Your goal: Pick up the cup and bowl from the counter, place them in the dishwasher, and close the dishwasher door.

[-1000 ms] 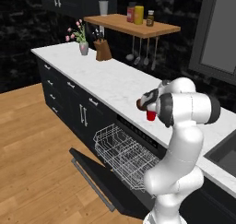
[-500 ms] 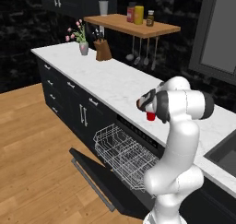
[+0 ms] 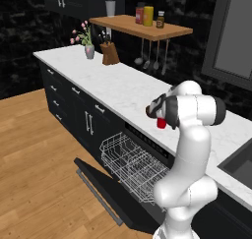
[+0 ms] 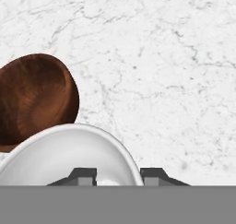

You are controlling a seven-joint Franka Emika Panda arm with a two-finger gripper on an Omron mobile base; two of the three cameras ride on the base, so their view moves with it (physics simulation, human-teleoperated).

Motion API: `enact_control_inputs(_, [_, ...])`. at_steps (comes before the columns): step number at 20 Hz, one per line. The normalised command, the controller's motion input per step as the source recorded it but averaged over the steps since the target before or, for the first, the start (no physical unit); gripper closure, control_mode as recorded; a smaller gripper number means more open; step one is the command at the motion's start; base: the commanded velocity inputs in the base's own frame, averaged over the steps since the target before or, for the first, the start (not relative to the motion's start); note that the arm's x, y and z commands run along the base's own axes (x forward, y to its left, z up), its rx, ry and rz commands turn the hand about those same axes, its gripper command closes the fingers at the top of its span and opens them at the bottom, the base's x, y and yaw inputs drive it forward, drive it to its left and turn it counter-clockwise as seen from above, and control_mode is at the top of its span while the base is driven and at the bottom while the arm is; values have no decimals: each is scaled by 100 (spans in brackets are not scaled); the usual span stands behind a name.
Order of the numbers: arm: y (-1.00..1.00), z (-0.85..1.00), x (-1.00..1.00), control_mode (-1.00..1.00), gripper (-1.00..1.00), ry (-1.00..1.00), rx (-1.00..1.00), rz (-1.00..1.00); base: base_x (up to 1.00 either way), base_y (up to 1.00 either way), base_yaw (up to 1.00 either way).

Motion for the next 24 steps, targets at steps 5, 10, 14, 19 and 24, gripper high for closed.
enact_control_inputs(5, [5,-52,-1,-100,100,10,0,0,0,0,0])
enact_control_inputs(10, [0,-2,-3,-100,100,0,0,0,0,0,0])
enact_control_inputs(14, [0,0,-64,-100,100,0,0,7,0,0,0])
enact_control_inputs(19, [5,7,-97,-100,100,-6,0,9,0,0,0])
enact_control_inputs(24, [15,47,-85,-100,100,-12,-4,9,0,0,0])
